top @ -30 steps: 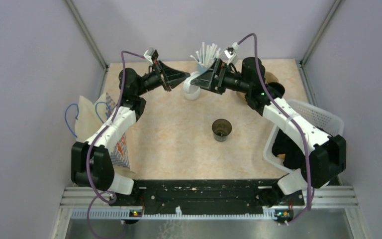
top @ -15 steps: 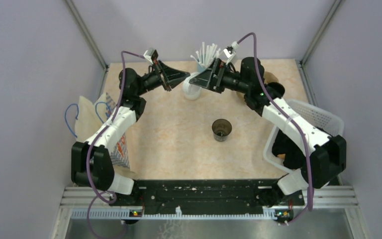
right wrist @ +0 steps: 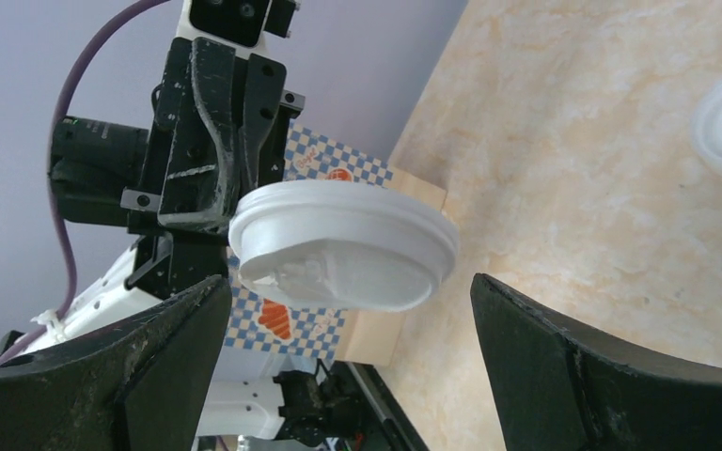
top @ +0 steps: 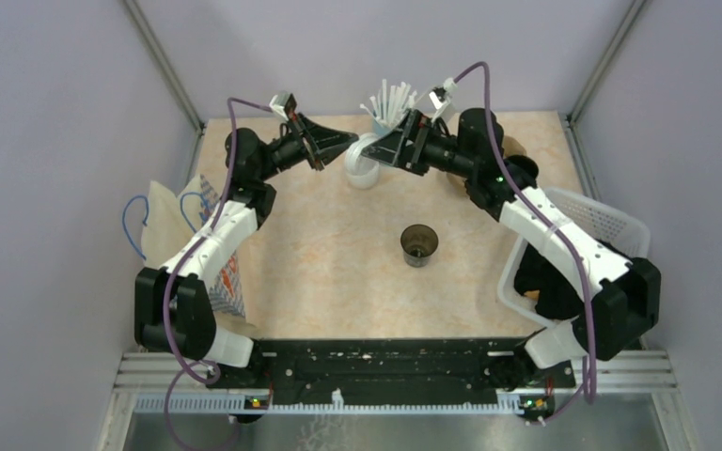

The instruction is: Pack the takeout coffee

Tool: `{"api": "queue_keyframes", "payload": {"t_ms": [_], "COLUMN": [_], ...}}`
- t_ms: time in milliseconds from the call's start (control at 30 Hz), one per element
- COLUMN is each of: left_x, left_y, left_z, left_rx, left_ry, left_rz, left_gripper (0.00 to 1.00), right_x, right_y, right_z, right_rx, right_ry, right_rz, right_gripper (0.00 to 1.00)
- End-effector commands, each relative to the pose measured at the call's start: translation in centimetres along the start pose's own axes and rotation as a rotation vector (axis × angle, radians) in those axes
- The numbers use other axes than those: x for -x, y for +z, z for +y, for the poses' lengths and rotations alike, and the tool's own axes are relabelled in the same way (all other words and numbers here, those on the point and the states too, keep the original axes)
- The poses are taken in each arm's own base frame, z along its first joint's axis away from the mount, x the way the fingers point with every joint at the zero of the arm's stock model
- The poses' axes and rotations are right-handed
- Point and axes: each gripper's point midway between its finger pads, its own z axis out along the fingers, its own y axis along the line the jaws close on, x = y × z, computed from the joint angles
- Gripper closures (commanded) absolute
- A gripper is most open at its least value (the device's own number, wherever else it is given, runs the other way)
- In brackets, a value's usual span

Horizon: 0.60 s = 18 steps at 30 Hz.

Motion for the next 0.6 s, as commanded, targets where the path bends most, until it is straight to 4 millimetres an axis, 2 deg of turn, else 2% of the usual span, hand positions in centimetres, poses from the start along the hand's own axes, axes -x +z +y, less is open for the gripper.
{"api": "queue_keyframes", "payload": {"t_ms": [0,400,567], "left_x": [0.1,0.8,1.1], "left_y": [0.2,0.3,0.5], "left_z": [-1.6,-1.1,-1.1], "left_rx": [-0.02,0.002,0.005], "left_ry": [0.023,0.004,0.006], "left_rz": [-0.024,-0.053,-0.063], "left_gripper": [1.0,1.0,1.0], "right_x": [1.1,0.4,0.2], "right_y": [-2.0,-0.4,0.0], "right_z": [1.3,2.5,1.8], "right_rx": [-0.034,0.039,0.006], "right_ry": [-0.066,-0.083,-0.073], "right_rz": [-0.071,-0.017,-0.013], "right_gripper": [0.01,0.01,0.01]}}
